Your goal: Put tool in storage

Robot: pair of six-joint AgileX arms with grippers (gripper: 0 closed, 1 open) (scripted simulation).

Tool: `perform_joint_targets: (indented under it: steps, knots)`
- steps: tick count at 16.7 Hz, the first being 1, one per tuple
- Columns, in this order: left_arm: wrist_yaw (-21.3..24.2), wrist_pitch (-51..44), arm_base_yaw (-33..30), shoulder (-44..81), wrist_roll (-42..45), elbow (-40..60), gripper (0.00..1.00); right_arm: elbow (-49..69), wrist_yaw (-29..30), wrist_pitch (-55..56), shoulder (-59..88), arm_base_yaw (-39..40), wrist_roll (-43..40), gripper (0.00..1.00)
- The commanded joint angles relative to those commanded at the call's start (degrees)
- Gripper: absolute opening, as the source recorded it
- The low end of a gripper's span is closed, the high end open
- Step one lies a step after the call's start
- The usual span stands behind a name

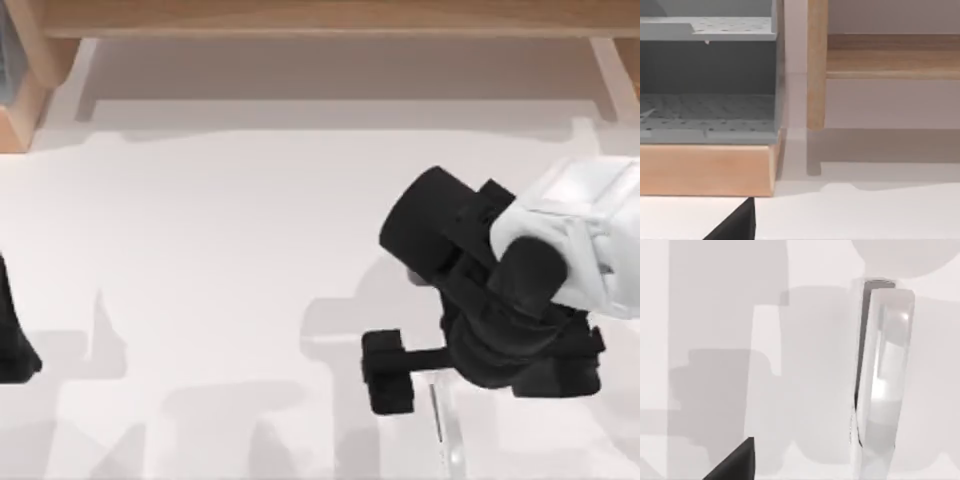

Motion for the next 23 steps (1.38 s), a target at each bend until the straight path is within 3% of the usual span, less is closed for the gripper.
perform_joint_targets:
  steps: [8,16,21,23]
  knots:
    - [0.00,0.00,0.00,0.00,0.00,0.00,1.00,0.42,0.76,-1.59,0.18,0.88,1.66,1.00]
    - [0.00,0.00,0.00,0.00,0.00,0.00,1.00,-6.51,0.82,12.52,7.22,0.40,1.14,1.00]
    - [0.00,0.00,0.00,0.00,0.00,0.00,1.00,-7.47,0.82,14.28,8.24,0.33,1.09,1.00]
    - [0.00,0.00,0.00,0.00,0.00,0.00,1.00,-7.47,0.82,14.28,8.24,0.33,1.09,0.85]
